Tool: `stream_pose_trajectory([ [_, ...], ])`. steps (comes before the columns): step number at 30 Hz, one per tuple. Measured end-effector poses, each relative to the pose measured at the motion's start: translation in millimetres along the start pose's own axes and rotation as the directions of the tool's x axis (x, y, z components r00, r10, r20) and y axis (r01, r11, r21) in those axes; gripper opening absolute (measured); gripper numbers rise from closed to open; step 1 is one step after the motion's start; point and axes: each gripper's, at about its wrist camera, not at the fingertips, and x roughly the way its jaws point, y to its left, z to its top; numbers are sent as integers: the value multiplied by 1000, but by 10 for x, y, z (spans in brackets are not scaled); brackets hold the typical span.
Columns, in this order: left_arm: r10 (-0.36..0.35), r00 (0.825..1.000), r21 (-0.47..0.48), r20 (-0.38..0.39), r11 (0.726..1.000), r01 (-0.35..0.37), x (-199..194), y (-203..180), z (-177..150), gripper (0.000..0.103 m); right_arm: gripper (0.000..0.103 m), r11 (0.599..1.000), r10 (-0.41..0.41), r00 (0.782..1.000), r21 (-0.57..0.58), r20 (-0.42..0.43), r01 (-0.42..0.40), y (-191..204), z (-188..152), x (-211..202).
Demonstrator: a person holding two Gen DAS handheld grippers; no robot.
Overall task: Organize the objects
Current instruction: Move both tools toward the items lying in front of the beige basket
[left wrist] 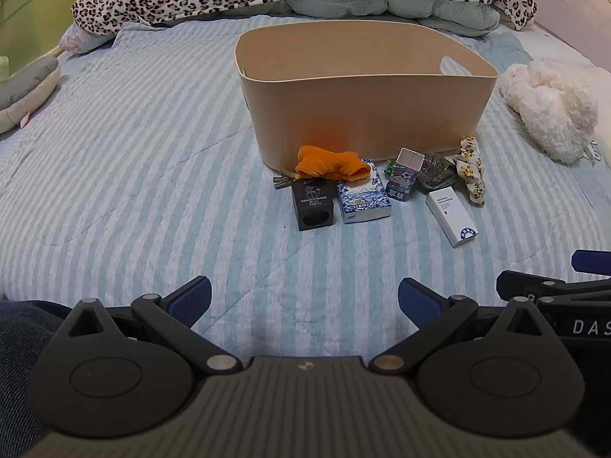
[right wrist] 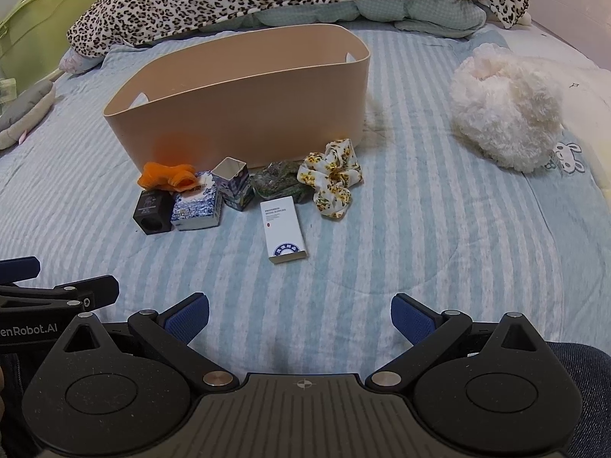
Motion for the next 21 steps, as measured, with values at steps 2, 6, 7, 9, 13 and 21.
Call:
stream_pose_trajectory([
  [2,-3,1000,-1,1,1000,3,-4,0,1,103,103,1000,0,1000,0,-1,0,-1,2,0],
  [6,-3,1000,0,6,1000,3,-13,-4,8,103,103,1000,0,1000,0,-1,0,1,4,2],
  [7,1,1000,0,10,1000,-1,-18,-4,8,103,103,1000,0,1000,-2,-2,0,0,6,1],
  [9,2,1000,1,15,1000,-2,-24,-1,12,103,103,1000,-2,1000,-4,-3,2,-2,15,-3],
  [13,-1,1000,-4,11,1000,1,-17,11,16,103,103,1000,-4,1000,-5,-2,4,-6,19,-3],
  [21,-9,1000,-9,9,1000,9,4,12,27,103,103,1000,-11,1000,-6,-7,11,-14,40,30],
])
